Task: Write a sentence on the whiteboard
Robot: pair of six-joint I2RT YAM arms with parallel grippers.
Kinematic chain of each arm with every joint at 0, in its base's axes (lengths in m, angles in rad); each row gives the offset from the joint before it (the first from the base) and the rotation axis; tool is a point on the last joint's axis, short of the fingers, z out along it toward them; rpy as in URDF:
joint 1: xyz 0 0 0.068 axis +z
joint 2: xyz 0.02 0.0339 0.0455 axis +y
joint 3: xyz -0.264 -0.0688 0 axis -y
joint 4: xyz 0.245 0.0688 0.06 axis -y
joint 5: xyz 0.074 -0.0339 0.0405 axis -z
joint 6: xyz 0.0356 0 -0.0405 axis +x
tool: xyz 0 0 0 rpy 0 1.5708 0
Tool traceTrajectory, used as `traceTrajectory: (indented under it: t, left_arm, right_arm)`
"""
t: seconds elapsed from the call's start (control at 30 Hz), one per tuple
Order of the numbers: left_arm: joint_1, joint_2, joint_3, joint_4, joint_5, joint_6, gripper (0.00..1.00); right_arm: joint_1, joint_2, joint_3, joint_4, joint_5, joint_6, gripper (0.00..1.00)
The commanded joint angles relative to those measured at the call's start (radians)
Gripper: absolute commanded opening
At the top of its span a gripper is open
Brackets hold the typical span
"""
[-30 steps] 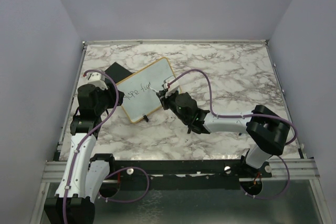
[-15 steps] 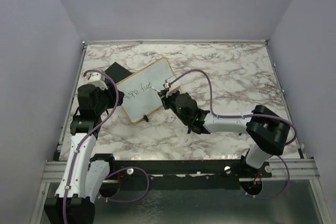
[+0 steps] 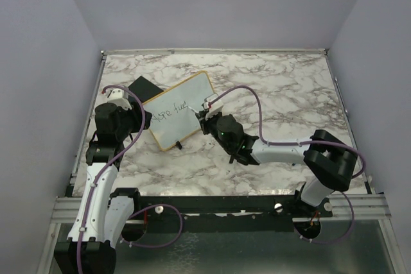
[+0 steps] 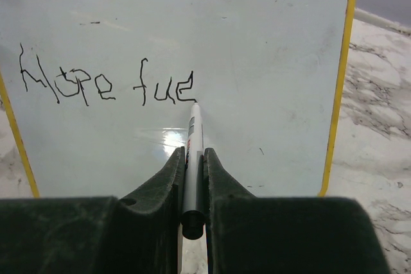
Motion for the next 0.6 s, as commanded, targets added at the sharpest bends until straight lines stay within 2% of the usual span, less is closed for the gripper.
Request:
traceTrajectory:
  t: [0.0, 0.23, 0.57]
  left_arm:
    - [-0.007, -0.01, -0.009, 0.016, 0.021, -0.001, 0.5]
    - [-0.007, -0.012, -0.01, 0.017, 0.021, -0.001, 0.5]
    - [-0.007, -0.013, -0.01, 0.017, 0.019, 0.0, 0.5]
  right_arm:
    - [-0.002, -0.065, -0.06, 0.014, -0.027, -0.005, 0.0]
    - [-0.002, -0.164, -0.108, 0.018, -0.027, 0.004, 0.0]
    - [-0.005, -0.083, -0.027, 0.02, -0.011, -0.025, 0.0]
